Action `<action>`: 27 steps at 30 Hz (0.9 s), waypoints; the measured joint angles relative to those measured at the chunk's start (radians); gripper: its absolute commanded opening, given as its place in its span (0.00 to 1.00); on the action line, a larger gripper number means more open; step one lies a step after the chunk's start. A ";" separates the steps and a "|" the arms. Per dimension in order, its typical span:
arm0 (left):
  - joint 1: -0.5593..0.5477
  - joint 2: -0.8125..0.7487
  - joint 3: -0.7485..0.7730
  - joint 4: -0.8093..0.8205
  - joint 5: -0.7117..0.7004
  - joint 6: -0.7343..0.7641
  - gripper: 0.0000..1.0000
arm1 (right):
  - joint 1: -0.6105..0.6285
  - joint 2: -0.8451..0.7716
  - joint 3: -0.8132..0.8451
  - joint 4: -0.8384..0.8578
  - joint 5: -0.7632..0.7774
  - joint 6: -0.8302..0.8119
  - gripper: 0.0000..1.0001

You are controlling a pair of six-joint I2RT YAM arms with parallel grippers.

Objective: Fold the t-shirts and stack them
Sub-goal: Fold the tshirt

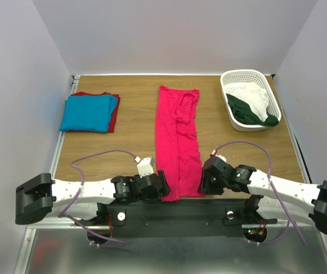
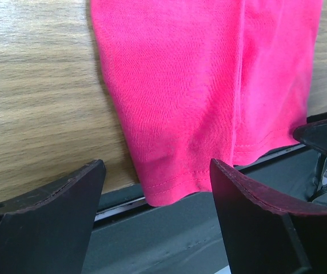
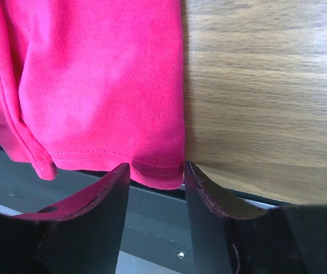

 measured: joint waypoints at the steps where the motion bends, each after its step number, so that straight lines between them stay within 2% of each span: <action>1: -0.001 0.000 0.000 -0.001 -0.001 -0.001 0.86 | 0.001 0.003 0.000 0.002 0.000 0.003 0.45; 7: -0.014 0.004 0.002 -0.004 -0.005 -0.012 0.83 | 0.014 0.037 0.000 0.020 -0.005 0.011 0.34; 13: -0.024 0.013 0.003 -0.013 -0.005 -0.024 0.73 | 0.021 0.050 0.000 0.033 -0.006 0.018 0.18; 19: -0.032 0.030 0.006 -0.016 -0.004 -0.036 0.62 | 0.022 0.050 0.000 0.043 -0.006 0.021 0.17; 24: -0.050 0.048 0.011 -0.022 0.001 -0.051 0.45 | 0.022 0.061 0.000 0.046 -0.006 0.021 0.17; 27: -0.056 0.060 0.012 -0.026 0.001 -0.058 0.42 | 0.026 0.062 0.000 0.047 -0.005 0.021 0.16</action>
